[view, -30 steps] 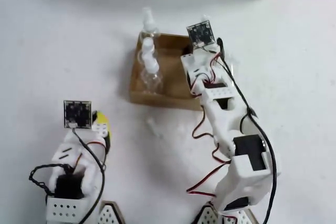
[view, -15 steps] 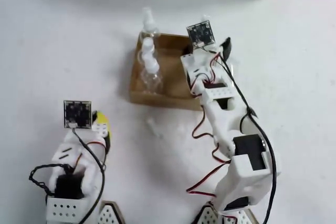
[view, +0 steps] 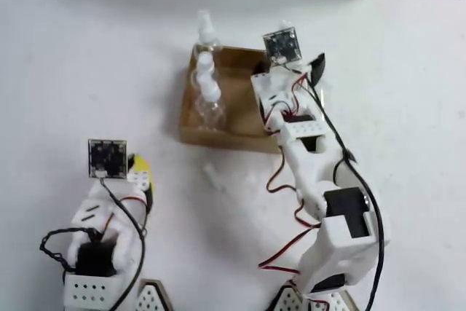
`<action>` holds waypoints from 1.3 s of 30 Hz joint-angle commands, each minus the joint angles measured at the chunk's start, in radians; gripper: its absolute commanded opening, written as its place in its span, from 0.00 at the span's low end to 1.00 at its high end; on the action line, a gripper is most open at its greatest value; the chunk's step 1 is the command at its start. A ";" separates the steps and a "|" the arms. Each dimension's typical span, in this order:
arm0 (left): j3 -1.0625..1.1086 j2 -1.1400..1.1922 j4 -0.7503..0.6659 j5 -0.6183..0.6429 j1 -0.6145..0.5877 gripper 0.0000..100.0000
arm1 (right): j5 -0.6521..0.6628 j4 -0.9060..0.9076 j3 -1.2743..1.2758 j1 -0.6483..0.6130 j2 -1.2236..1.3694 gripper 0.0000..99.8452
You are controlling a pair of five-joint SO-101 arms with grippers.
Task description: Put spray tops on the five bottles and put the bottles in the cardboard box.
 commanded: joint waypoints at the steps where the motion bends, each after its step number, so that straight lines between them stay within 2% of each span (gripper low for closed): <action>1: -0.002 -0.010 -0.044 -0.009 -0.008 0.03 | -0.011 0.002 -0.006 -0.013 -0.062 0.45; 9: -0.002 -0.010 -0.044 -0.009 -0.008 0.03 | -0.012 0.002 0.018 -0.013 -0.085 0.45; 23: -0.002 -0.010 -0.044 -0.009 -0.008 0.03 | -0.014 0.002 0.203 -0.013 -0.338 0.45; 30: -0.002 -0.010 -0.044 -0.009 -0.008 0.03 | -0.003 0.012 0.404 -0.013 -0.550 0.45; 33: -0.002 -0.010 -0.044 -0.009 -0.008 0.03 | -0.003 0.131 0.457 -0.005 -0.667 0.45; 39: -0.002 -0.010 -0.044 -0.009 -0.008 0.03 | -0.003 0.581 0.468 0.061 -0.935 0.45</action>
